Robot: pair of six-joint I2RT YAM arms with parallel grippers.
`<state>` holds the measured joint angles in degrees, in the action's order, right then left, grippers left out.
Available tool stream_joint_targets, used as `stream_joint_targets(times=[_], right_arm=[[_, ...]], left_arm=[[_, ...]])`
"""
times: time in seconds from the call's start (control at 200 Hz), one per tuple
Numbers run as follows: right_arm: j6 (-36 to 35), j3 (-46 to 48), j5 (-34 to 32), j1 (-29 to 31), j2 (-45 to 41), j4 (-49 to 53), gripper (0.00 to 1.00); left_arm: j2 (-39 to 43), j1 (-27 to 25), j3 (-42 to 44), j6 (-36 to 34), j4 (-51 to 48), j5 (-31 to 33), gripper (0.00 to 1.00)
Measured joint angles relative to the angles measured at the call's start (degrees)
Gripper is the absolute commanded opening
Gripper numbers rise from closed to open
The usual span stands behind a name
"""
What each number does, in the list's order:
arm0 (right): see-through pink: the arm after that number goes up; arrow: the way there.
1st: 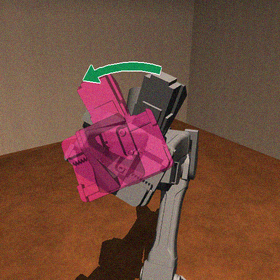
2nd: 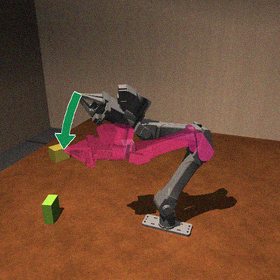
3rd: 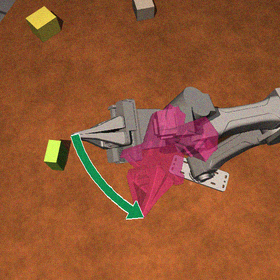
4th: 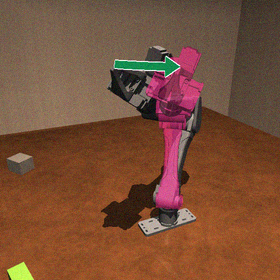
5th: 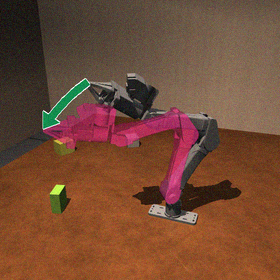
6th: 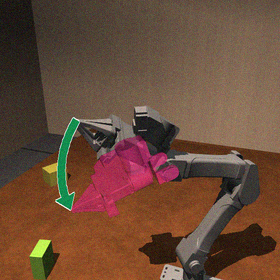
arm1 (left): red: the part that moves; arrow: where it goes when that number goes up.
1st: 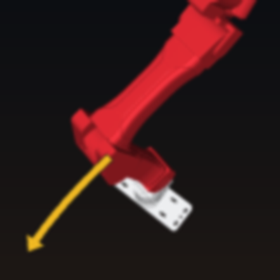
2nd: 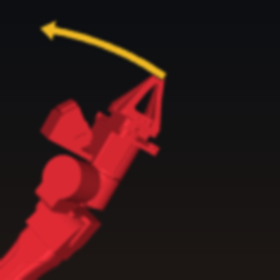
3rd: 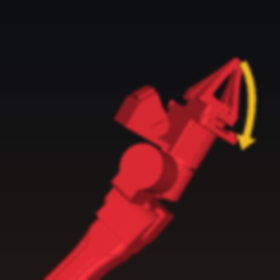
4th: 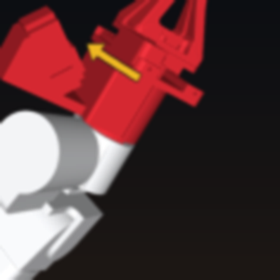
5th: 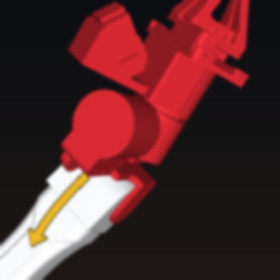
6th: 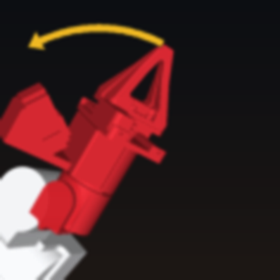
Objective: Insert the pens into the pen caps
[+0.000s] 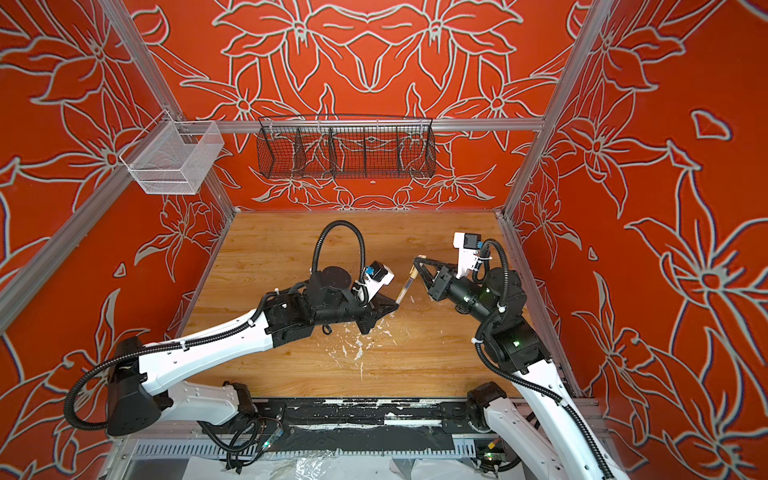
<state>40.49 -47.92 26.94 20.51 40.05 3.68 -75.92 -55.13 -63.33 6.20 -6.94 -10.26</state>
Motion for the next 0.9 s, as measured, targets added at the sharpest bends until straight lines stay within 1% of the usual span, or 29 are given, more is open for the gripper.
stream_joint_targets(times=[0.155,0.28,0.395,0.686,0.901], right_arm=[[-0.04,-1.6,-0.46,0.0,0.5,-0.87,0.0],[-0.33,-3.15,0.57,0.0,1.57,-0.94,0.0],[-0.98,-3.13,1.03,0.0,1.62,0.7,0.0],[-1.22,-1.64,1.11,0.0,0.68,1.62,0.0],[-0.85,0.63,1.14,0.0,0.81,-0.72,0.0]], left_arm=[[0.0,0.02,0.0,0.17,-0.02,0.33,0.0],[0.0,0.07,0.0,0.2,-0.02,0.79,0.0],[0.0,0.07,0.0,0.2,0.0,1.18,0.0],[0.0,0.07,0.0,0.2,-0.02,1.22,0.0],[0.0,0.07,0.0,0.22,-0.02,1.2,0.0]])
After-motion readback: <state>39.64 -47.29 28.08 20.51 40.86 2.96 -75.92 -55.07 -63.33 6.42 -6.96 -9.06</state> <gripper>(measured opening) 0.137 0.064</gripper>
